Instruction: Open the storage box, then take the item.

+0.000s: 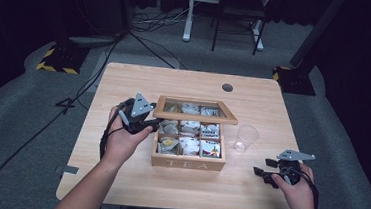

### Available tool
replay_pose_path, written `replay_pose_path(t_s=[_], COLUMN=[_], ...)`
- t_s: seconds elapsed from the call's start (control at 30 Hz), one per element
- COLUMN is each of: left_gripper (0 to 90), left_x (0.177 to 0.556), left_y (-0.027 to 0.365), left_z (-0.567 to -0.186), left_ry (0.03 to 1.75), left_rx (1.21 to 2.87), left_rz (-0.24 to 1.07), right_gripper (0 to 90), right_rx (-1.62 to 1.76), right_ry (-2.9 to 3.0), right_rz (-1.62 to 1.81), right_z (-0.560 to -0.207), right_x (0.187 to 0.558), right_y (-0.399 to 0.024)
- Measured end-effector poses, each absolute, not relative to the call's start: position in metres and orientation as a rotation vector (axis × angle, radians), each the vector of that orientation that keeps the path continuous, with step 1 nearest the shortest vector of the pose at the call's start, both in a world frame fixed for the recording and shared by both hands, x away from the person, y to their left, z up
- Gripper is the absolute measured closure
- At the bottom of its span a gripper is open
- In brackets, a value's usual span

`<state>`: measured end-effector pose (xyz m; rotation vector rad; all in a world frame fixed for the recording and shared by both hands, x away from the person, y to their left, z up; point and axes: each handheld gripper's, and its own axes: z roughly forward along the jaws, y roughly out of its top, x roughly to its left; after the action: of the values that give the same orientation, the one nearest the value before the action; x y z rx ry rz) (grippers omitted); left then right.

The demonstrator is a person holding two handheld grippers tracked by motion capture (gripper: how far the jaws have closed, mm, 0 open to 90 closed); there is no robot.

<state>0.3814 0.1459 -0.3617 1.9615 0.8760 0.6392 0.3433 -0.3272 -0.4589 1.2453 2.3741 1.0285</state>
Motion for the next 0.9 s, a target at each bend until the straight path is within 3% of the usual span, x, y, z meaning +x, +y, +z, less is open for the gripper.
replay_pose_path(t_s=[0.3,0.9], left_gripper=[52.2,51.1], left_x=[0.384,0.384], left_y=[0.146,0.143], left_z=[-0.359,-0.354], left_ry=[0.876,0.894], left_rx=[1.959,1.957], left_rz=[0.643,0.645], right_gripper=[29.2,30.2], right_rx=[1.194,1.128], right_ry=[2.373,2.38], right_rz=[1.133,1.266], right_z=[-0.44,-0.418], right_x=[0.336,0.344], right_y=[-0.304,-0.264])
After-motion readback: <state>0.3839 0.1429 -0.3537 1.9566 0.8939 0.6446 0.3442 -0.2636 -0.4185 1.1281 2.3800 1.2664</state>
